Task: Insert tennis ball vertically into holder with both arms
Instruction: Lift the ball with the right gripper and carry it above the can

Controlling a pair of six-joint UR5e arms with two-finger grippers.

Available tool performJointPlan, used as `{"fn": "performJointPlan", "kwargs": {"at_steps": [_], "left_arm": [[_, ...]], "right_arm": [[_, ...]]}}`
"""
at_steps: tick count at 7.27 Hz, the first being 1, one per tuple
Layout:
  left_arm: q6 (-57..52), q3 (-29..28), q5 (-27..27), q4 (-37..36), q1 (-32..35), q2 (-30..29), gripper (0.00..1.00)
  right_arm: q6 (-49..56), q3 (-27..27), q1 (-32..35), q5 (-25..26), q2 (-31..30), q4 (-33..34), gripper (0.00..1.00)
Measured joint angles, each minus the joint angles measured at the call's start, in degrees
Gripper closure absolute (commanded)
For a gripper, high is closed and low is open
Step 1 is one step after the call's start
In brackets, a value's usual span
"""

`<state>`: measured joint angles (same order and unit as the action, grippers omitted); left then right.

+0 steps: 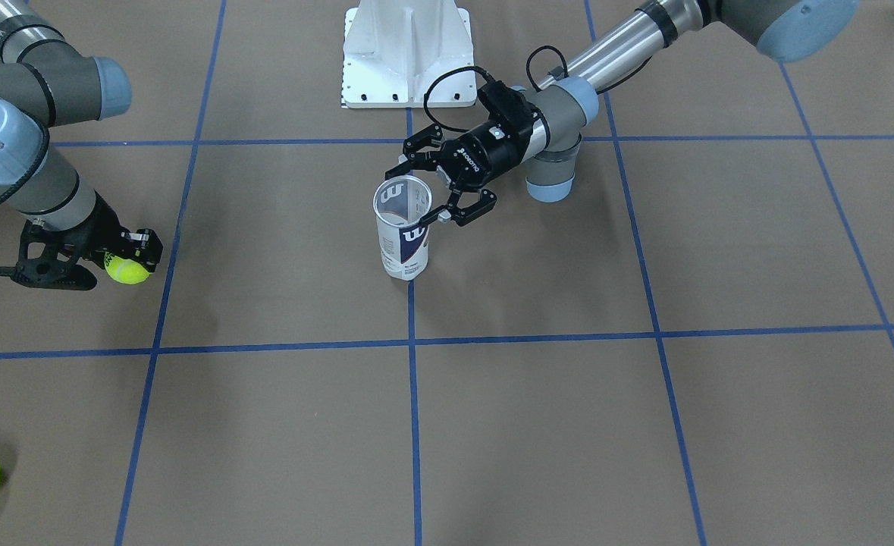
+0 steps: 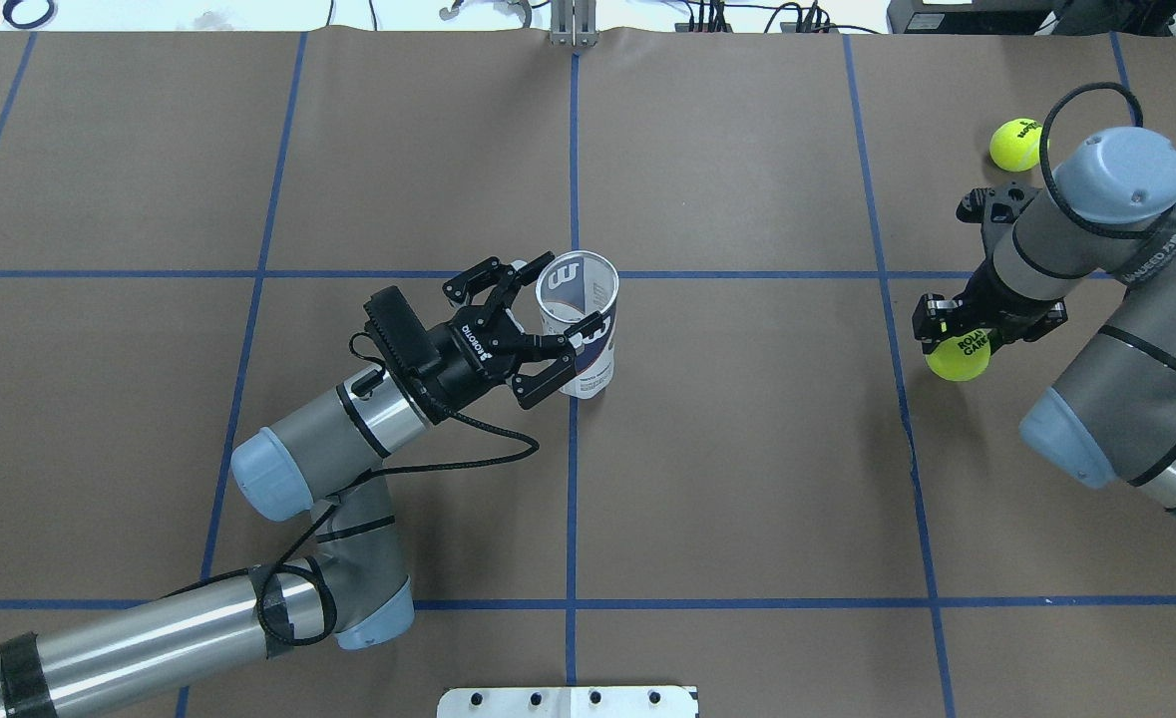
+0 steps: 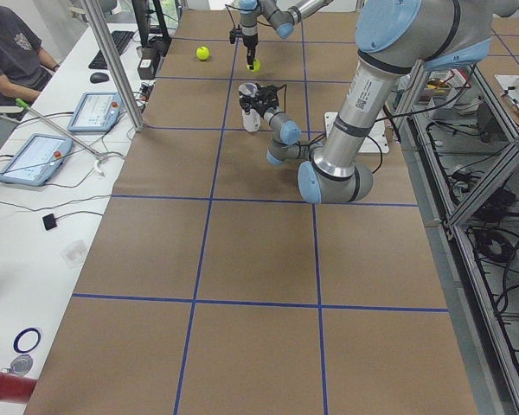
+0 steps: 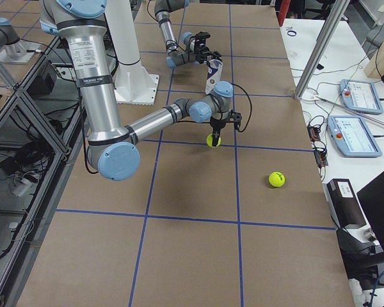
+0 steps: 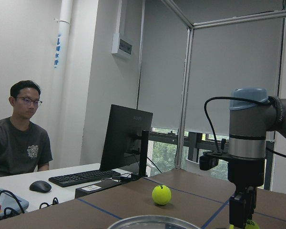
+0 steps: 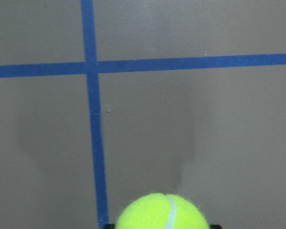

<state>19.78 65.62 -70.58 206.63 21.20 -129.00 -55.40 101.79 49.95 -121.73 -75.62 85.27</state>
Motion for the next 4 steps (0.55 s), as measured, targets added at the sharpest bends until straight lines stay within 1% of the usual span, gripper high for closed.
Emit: {"fn": "performJointPlan", "kwargs": {"at_steps": [2, 4], "left_arm": [[0.0, 0.0, 0.0, 0.1, 0.1, 0.1, 0.18], [0.0, -0.1, 0.0, 0.1, 0.1, 0.2, 0.17]], "right_arm": [[-7.8, 0.7, 0.7, -2.3, 5.9, 0.2, 1.00], [-17.1, 1.2, 0.7, -3.5, 12.7, 0.2, 1.00]]}}
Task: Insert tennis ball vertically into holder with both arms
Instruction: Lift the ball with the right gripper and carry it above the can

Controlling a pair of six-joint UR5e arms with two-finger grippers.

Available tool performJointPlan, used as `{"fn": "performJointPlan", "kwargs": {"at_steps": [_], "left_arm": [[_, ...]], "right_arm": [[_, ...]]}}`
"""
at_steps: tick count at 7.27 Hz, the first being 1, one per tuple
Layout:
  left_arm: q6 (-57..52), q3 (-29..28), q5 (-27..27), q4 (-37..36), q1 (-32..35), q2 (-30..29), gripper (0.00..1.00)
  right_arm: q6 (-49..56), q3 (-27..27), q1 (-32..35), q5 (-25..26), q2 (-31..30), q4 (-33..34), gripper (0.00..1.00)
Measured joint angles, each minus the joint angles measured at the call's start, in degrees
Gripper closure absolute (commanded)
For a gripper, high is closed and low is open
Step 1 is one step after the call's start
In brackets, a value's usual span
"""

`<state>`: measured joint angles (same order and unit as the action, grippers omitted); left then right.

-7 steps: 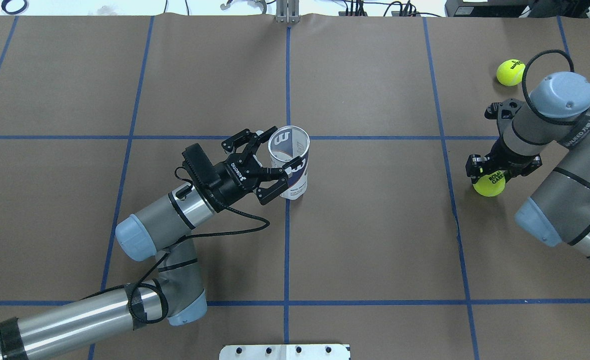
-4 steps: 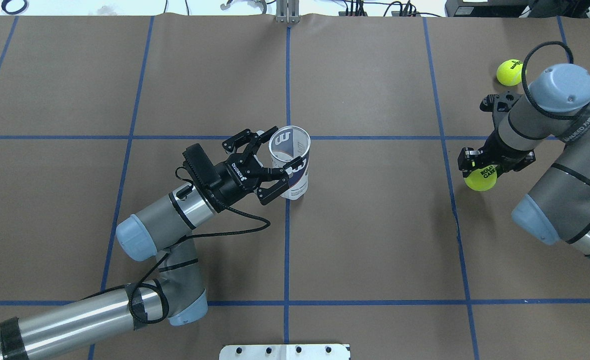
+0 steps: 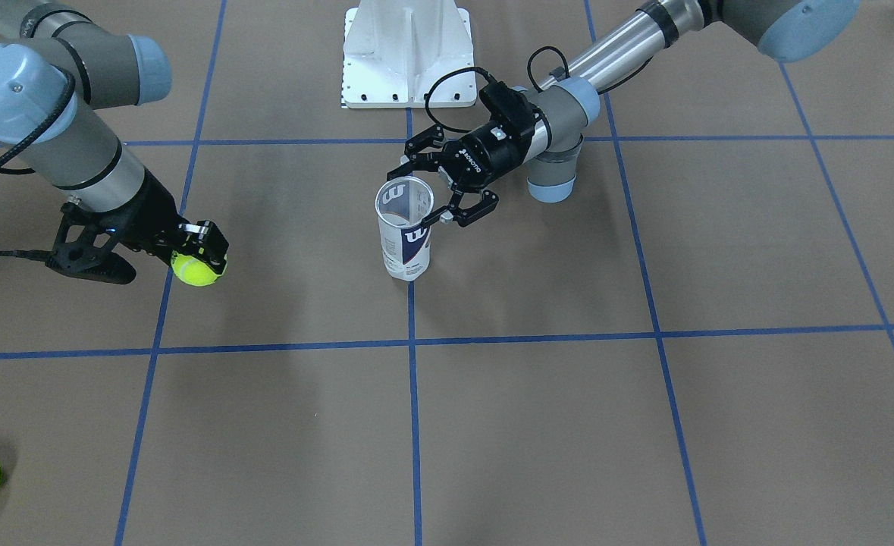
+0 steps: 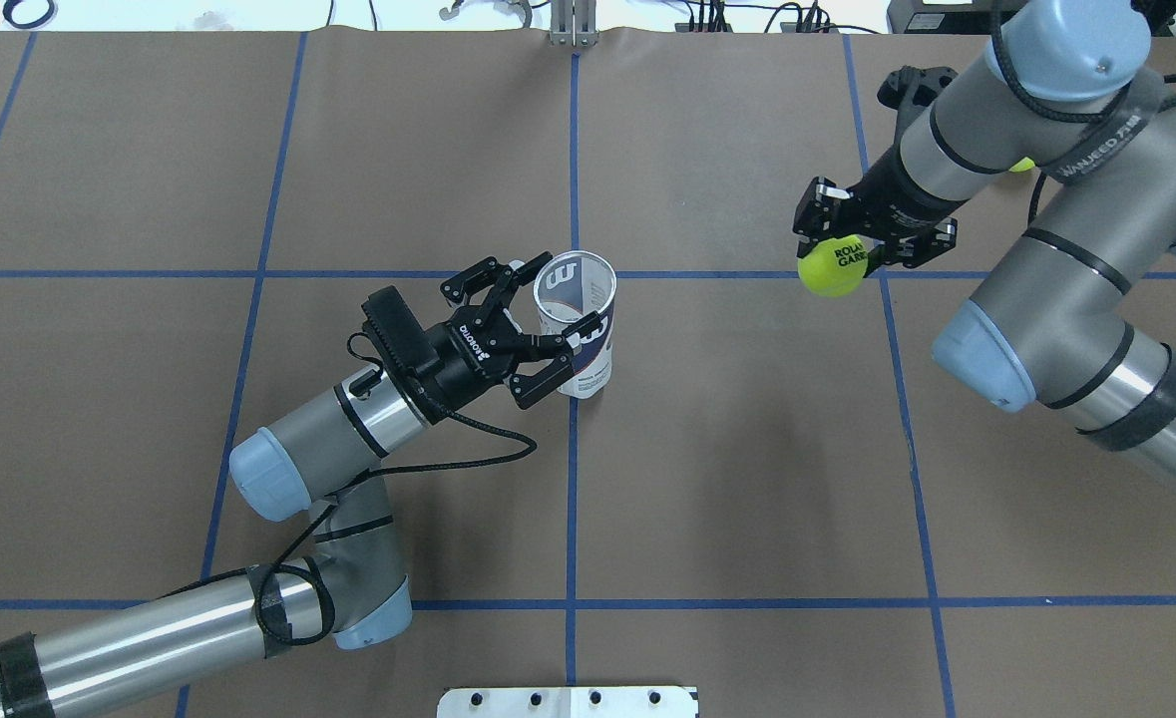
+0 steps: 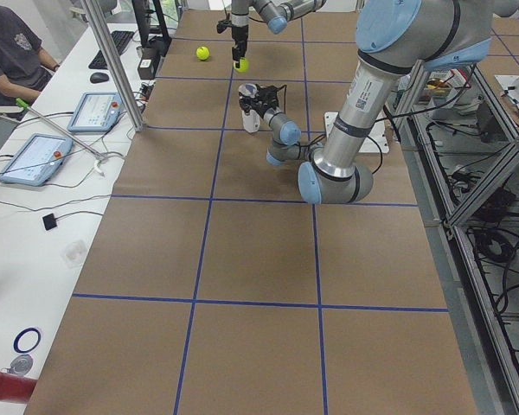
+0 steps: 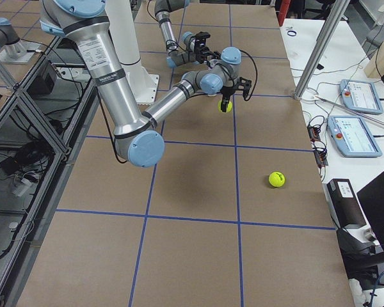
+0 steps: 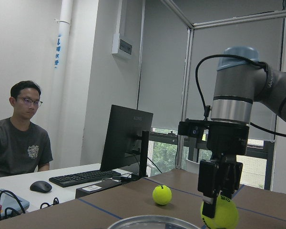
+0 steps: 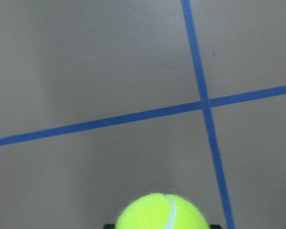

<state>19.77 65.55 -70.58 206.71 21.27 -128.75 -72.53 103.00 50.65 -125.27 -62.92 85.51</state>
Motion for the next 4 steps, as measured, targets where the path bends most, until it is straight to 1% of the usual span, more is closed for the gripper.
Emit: {"fn": "performJointPlan", "kwargs": {"at_steps": [4], "left_arm": [[0.0, -0.1, 0.0, 0.0, 0.0, 0.1, 0.17]], "right_arm": [[-12.0, 0.9, -0.8, -0.3, 10.2, 0.1, 1.00]]}}
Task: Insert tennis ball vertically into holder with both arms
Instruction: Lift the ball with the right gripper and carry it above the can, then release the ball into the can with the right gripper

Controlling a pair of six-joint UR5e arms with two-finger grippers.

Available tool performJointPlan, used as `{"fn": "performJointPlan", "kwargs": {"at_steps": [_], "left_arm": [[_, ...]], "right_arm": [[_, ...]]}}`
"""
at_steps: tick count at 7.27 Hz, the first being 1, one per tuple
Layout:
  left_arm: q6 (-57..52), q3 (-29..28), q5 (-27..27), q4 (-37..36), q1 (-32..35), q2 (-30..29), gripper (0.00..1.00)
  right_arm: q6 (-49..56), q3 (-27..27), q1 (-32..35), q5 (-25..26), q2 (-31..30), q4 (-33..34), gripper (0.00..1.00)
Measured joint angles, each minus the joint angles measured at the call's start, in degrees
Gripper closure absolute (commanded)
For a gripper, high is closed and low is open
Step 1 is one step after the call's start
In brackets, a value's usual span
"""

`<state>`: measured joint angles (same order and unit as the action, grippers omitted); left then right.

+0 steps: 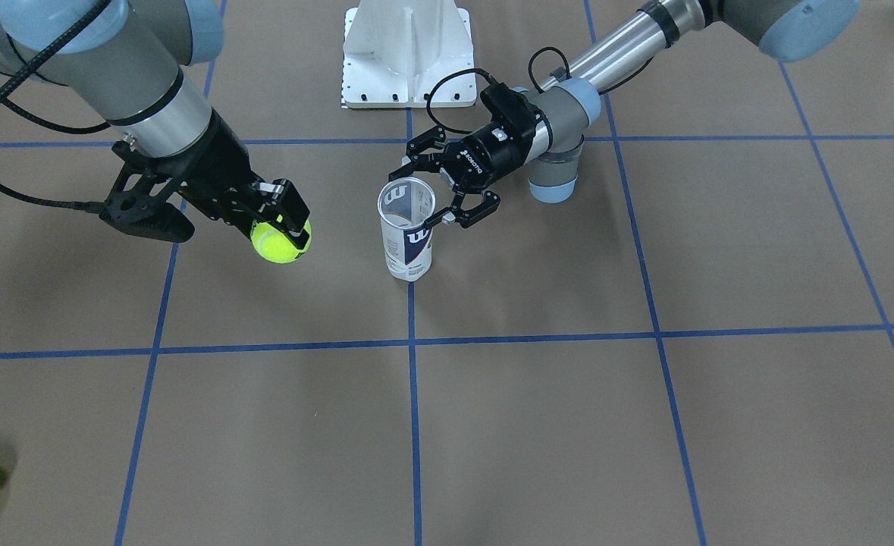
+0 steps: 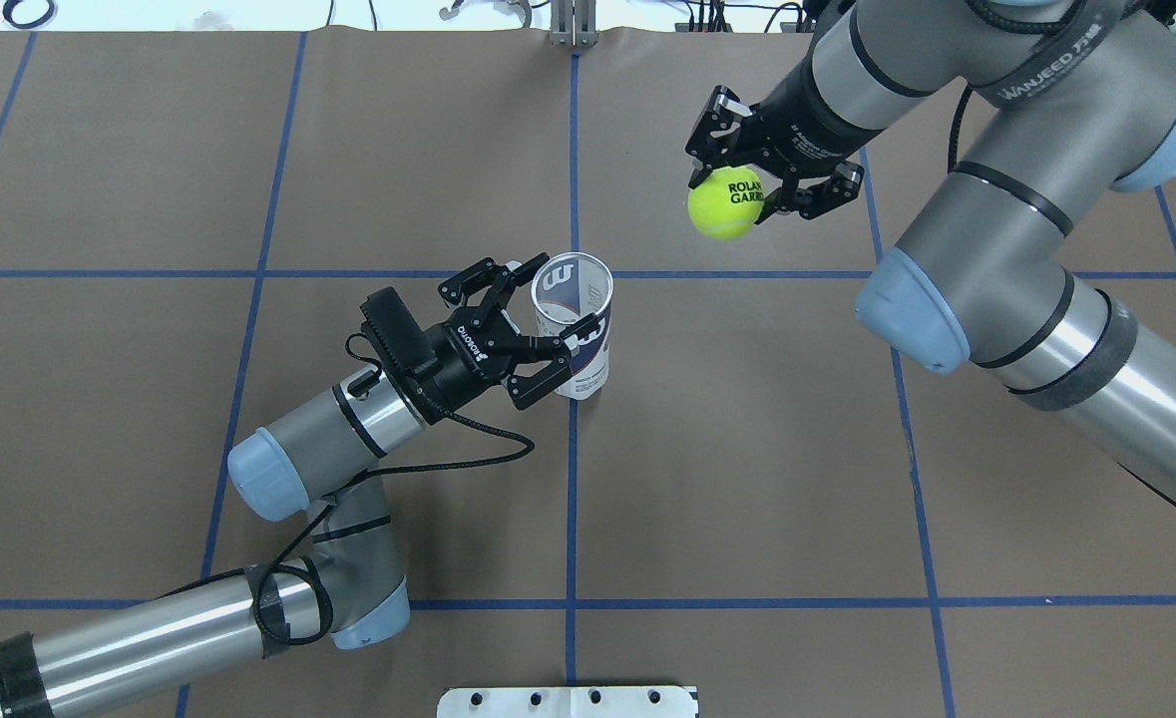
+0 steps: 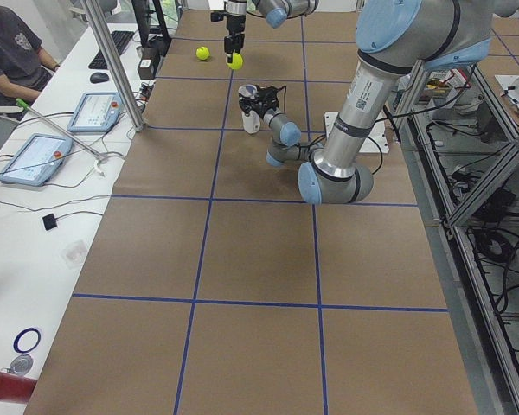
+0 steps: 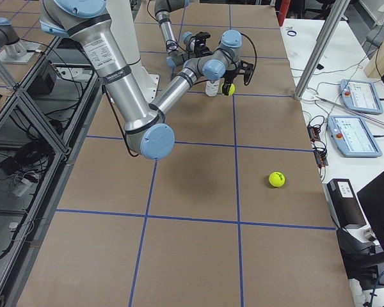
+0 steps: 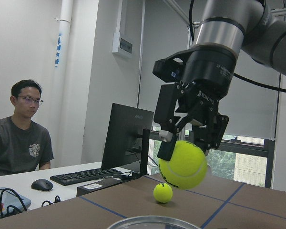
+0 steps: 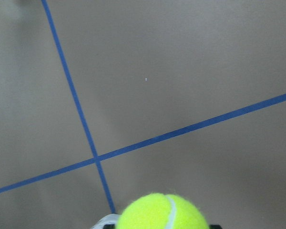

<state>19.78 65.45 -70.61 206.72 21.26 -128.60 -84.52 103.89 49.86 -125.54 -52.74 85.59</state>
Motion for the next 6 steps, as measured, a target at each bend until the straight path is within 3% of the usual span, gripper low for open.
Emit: {"fn": "performJointPlan", "kwargs": {"at_steps": [3, 5, 6], "left_arm": [[0.0, 0.0, 0.0, 0.0, -0.1, 0.0, 0.17], [0.0, 0.0, 0.0, 0.0, -0.1, 0.0, 0.16], [0.0, 0.0, 0.0, 0.0, -0.1, 0.0, 0.16]], "right_arm": [[-4.4, -0.9, -2.7, 2.0, 5.3, 0.0, 1.00], [-6.0, -2.1, -6.0, 5.5, 7.6, -0.1, 0.79], [-6.6, -2.1, -7.2, 6.1, 8.1, -0.1, 0.76]]}}
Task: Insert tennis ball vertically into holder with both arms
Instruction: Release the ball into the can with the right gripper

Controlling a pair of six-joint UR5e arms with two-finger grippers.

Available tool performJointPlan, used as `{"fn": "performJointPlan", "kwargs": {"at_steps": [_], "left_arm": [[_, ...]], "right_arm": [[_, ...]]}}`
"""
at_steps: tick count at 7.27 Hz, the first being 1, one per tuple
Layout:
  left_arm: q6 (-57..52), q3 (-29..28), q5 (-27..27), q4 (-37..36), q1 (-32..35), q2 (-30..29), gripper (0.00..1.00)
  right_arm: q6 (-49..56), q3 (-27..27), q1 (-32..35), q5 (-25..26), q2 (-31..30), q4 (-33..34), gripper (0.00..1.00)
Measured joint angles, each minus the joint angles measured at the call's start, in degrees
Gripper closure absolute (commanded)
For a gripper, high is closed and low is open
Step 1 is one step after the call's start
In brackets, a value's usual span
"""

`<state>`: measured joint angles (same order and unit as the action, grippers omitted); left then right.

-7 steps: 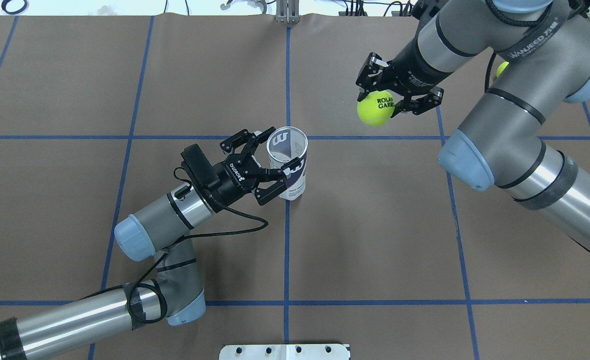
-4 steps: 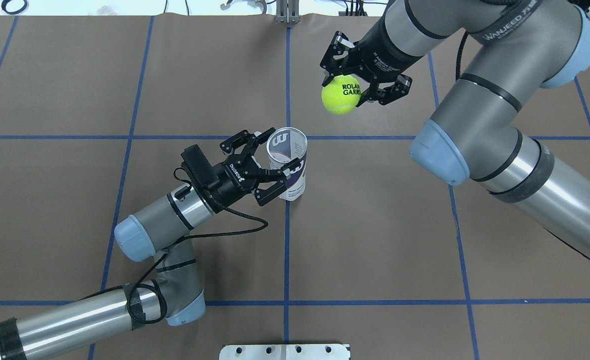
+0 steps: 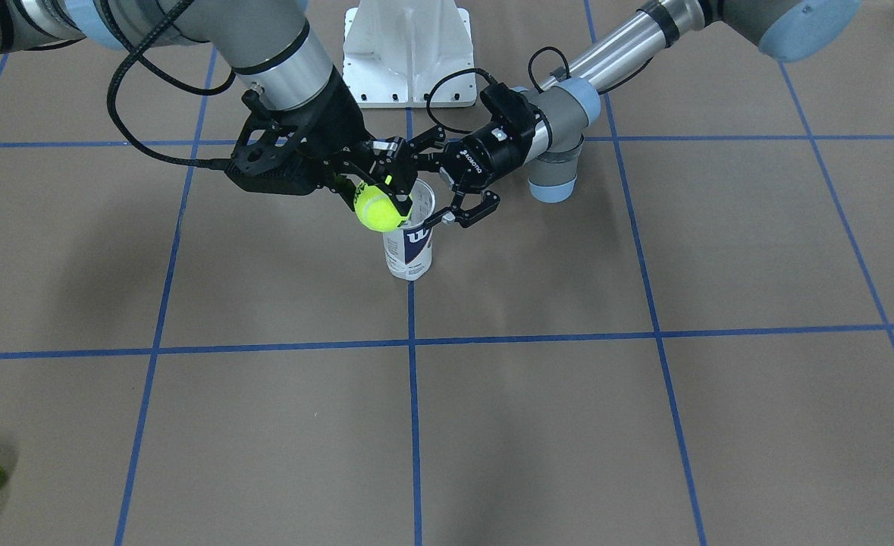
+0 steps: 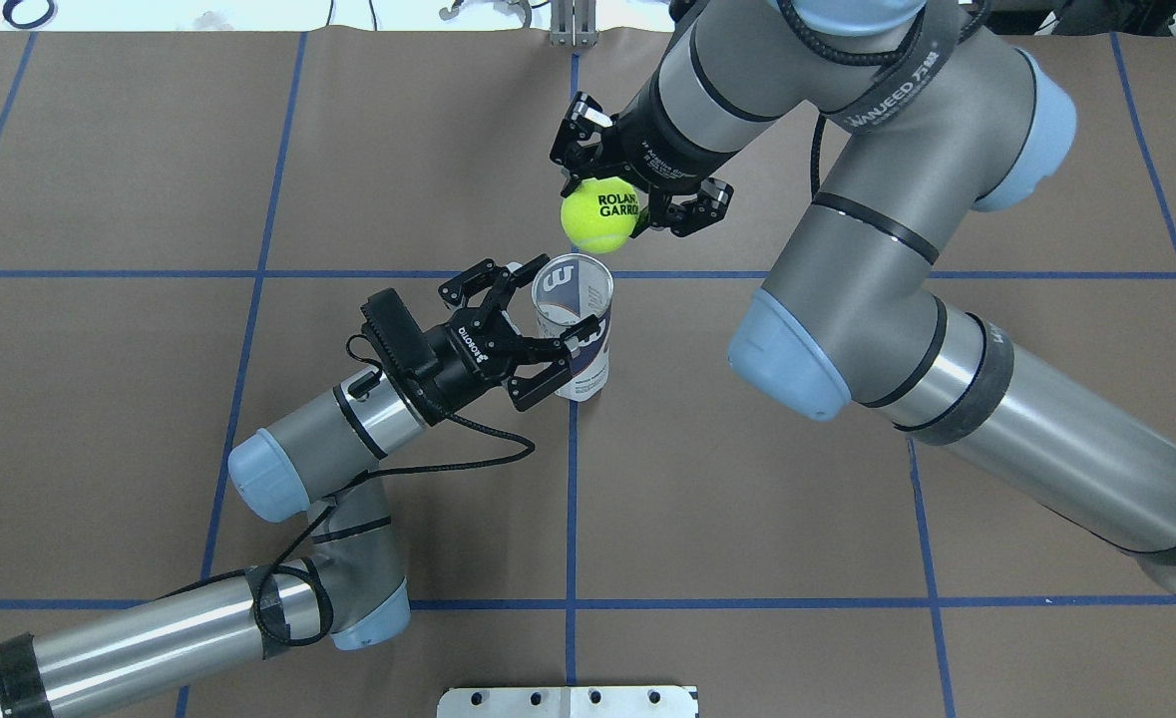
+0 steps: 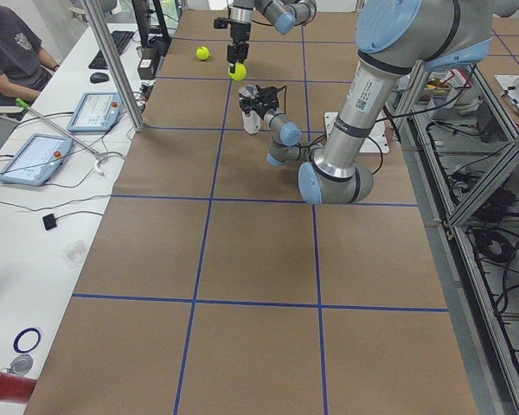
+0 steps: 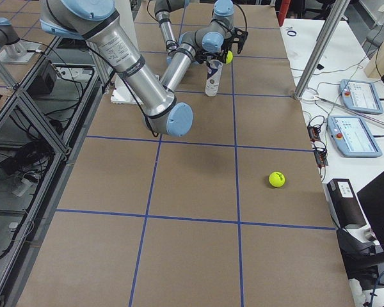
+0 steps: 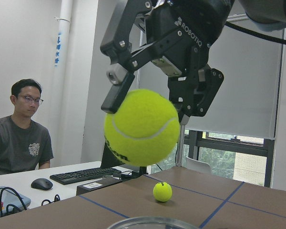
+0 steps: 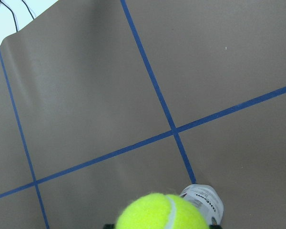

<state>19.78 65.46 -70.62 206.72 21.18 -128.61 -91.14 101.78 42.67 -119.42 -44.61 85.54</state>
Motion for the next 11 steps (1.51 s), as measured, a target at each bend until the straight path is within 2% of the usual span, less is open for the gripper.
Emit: {"fn": "performJointPlan", "kwargs": {"at_steps": [1, 4, 5, 6, 7, 8, 11], "left_arm": [[0.0, 0.0, 0.0, 0.0, 0.0, 0.0, 0.16], [0.0, -0.1, 0.0, 0.0, 0.0, 0.0, 0.16], [0.0, -0.1, 0.0, 0.0, 0.0, 0.0, 0.16], [0.0, -0.1, 0.0, 0.0, 0.0, 0.0, 0.16], [0.0, -0.1, 0.0, 0.0, 0.0, 0.0, 0.16], [0.0, -0.1, 0.0, 0.0, 0.0, 0.0, 0.16], [0.0, -0.1, 0.0, 0.0, 0.0, 0.0, 0.16]], "right_arm": [[-0.6, 0.3, -1.0, 0.2, 0.1, 0.0, 0.73], [-1.4, 1.1, -2.9, 0.2, -0.3, 0.1, 0.46], [-1.4, 1.2, -3.2, 0.2, -0.5, 0.1, 0.42], [-1.4, 1.2, -3.4, 0.2, -0.7, 0.1, 0.28], [-1.4, 1.2, -3.6, 0.2, -0.8, 0.1, 0.09], [-1.4, 1.2, -3.7, 0.2, -0.9, 0.1, 0.02], [-1.4, 1.2, -3.9, 0.2, -1.4, 0.1, 0.02]]}}
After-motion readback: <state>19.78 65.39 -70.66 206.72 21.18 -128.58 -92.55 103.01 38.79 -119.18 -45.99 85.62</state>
